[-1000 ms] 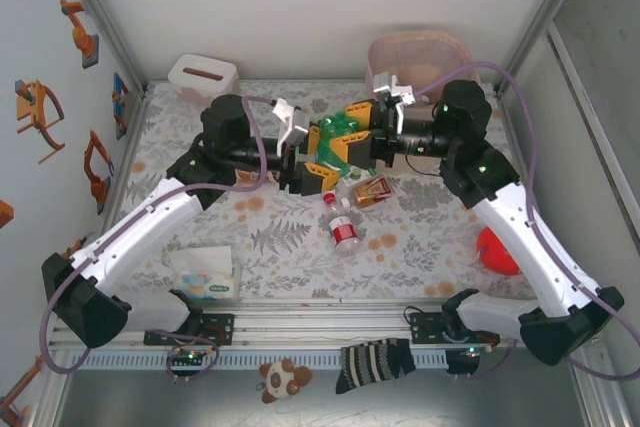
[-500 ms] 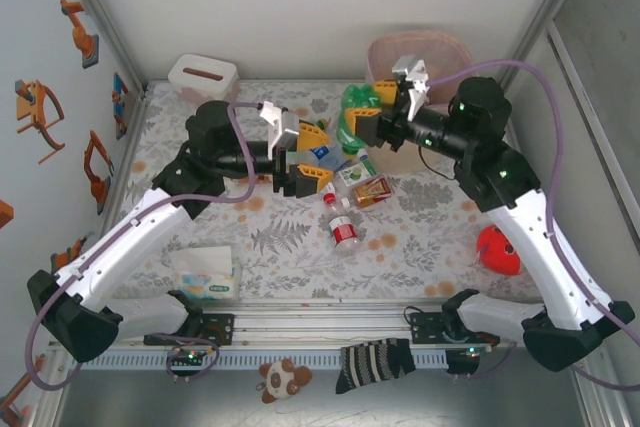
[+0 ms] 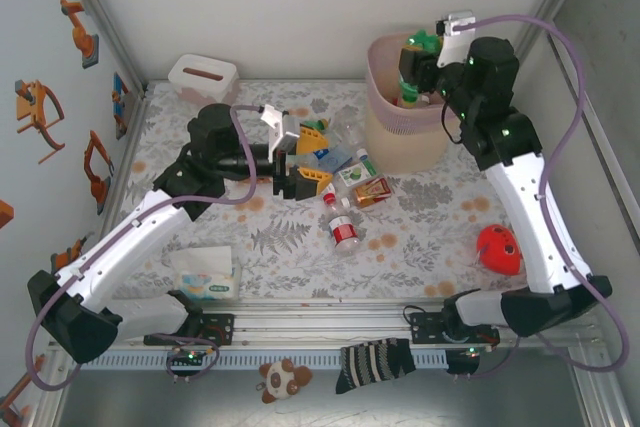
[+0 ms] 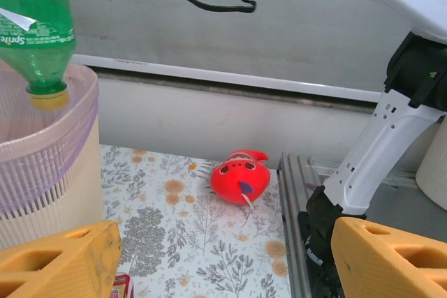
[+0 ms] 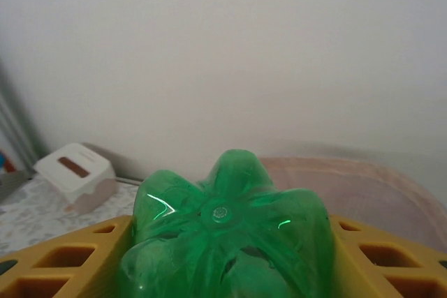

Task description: Put the plastic bottles in the bin

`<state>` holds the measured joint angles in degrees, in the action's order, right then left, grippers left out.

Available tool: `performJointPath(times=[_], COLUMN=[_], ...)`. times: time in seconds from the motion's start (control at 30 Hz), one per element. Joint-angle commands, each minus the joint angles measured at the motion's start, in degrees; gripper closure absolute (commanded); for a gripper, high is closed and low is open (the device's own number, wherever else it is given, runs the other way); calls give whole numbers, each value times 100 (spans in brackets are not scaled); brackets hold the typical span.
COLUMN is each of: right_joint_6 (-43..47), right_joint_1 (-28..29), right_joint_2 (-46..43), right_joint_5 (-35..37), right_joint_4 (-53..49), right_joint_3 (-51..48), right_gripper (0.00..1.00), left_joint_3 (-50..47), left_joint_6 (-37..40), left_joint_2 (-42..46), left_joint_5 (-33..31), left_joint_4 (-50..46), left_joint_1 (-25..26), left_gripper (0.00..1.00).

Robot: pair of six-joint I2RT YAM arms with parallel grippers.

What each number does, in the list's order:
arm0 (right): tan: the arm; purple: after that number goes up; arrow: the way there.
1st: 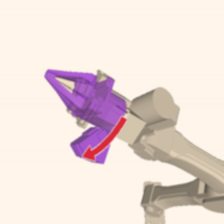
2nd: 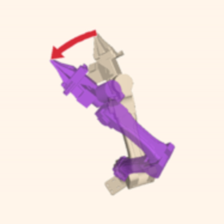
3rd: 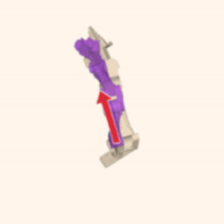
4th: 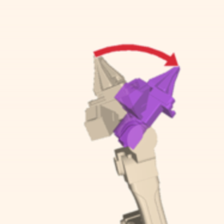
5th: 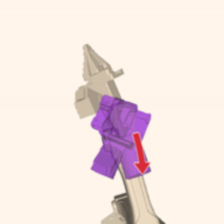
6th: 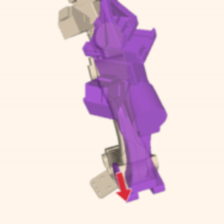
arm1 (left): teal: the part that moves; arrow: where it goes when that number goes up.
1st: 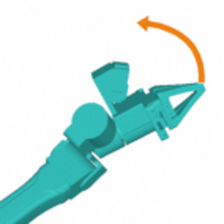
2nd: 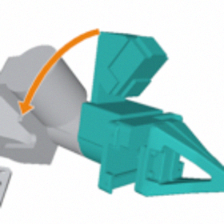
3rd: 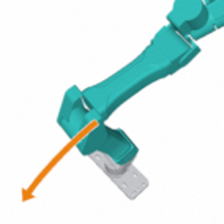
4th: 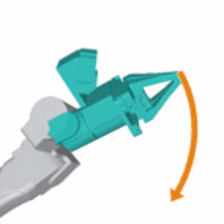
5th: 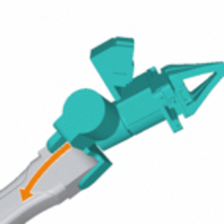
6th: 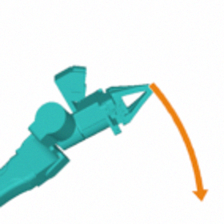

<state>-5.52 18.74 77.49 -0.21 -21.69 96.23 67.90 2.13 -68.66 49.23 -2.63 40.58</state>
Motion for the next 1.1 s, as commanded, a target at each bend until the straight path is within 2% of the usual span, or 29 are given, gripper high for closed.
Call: performJointPath(times=[0.0,0.27,0.6,1.07], right_joint_6=[47,360,339,-268], right_joint_1=[-145,-496,-921,-1467], right_joint_2=[236,795,1159,1866], right_joint_5=[705,1138,1137,551], right_joint_4=[16,68,130,104], right_joint_3=[311,537,142,-416], right_gripper=[49,49,49,49], left_joint_3=[-67,-127,-170,-157], left_joint_6=[106,105,89,104], left_joint_2=[182,202,142,66], left_joint_5=[20,7,16,25], left_joint_4=[-2,-2,17,6], left_joint_1=[6,-9,-42,-119], left_gripper=[22,22,22,22])
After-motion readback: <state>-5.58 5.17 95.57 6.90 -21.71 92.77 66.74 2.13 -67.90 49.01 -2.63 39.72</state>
